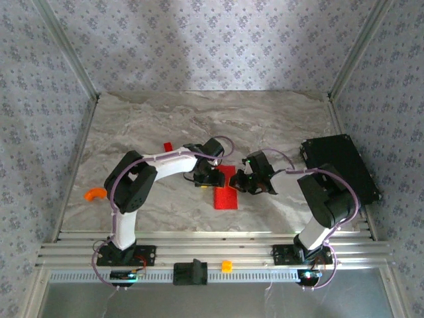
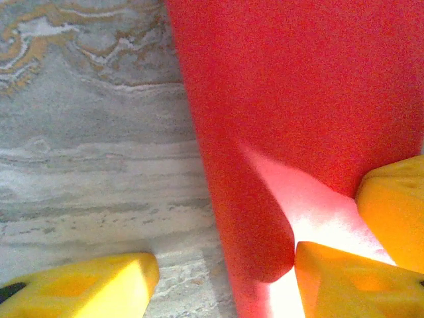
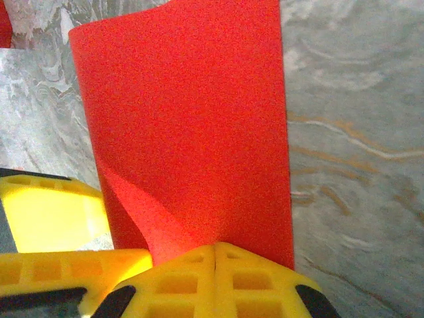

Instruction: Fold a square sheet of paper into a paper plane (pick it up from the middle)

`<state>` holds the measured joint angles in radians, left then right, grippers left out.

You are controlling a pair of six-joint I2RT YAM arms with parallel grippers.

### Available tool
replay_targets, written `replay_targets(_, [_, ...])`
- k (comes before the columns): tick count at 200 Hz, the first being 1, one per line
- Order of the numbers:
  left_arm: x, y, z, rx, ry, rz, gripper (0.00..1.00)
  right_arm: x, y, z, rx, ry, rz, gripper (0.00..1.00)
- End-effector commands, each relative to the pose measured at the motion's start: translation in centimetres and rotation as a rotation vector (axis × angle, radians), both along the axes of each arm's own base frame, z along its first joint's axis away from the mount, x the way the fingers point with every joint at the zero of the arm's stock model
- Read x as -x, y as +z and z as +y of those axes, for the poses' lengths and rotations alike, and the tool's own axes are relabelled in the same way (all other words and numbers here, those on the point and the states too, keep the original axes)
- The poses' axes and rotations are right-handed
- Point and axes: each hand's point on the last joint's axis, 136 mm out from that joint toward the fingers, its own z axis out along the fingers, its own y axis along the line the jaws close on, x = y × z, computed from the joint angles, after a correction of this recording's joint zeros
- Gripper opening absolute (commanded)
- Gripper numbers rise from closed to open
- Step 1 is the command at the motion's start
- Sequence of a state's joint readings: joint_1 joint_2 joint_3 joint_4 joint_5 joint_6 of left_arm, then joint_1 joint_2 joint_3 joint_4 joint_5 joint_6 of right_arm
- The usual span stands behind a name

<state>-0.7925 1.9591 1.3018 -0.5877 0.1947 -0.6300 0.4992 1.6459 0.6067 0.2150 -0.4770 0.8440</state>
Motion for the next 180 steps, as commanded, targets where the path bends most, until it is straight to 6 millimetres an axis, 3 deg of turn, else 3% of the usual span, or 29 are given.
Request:
replay_targets(1, [-0.9,-3.4,0.2,-0.033,0.001,-0.031,0.62,3.5,-4.2,-3.6,0.127,-0.010,0.143,0.00])
replay_targets(53, [-2.4,4.1,-0.9,0.088,0.014,-0.162,0.63,3.3,-4.1,-4.1,0.129,0.062,0.147,0.00])
replay_targets(96, [-3.1,7.8,-0.5,0.209,0.073,-0.213,0.55,2.8,-4.5,-3.8,0.132,0.094,0.158,0.00])
replay_targets(120, [-3.3,8.4,-0.7,0.311,0.099,-0.173,0.38,2.7,-4.6,-3.9,0.139,0.090,0.165,0.00])
replay_targets(169, [-2.8,8.8,-3.1,0.478,0.055,-0.087,0.00,2.5,-4.7,-4.1,0.149,0.084,0.164,0.00])
replay_targets(180, [-2.7,8.8,-3.7,0.510,0.049,-0.065,0.00,2.5,-4.8,-4.1,0.152,0.083,0.163,0.00])
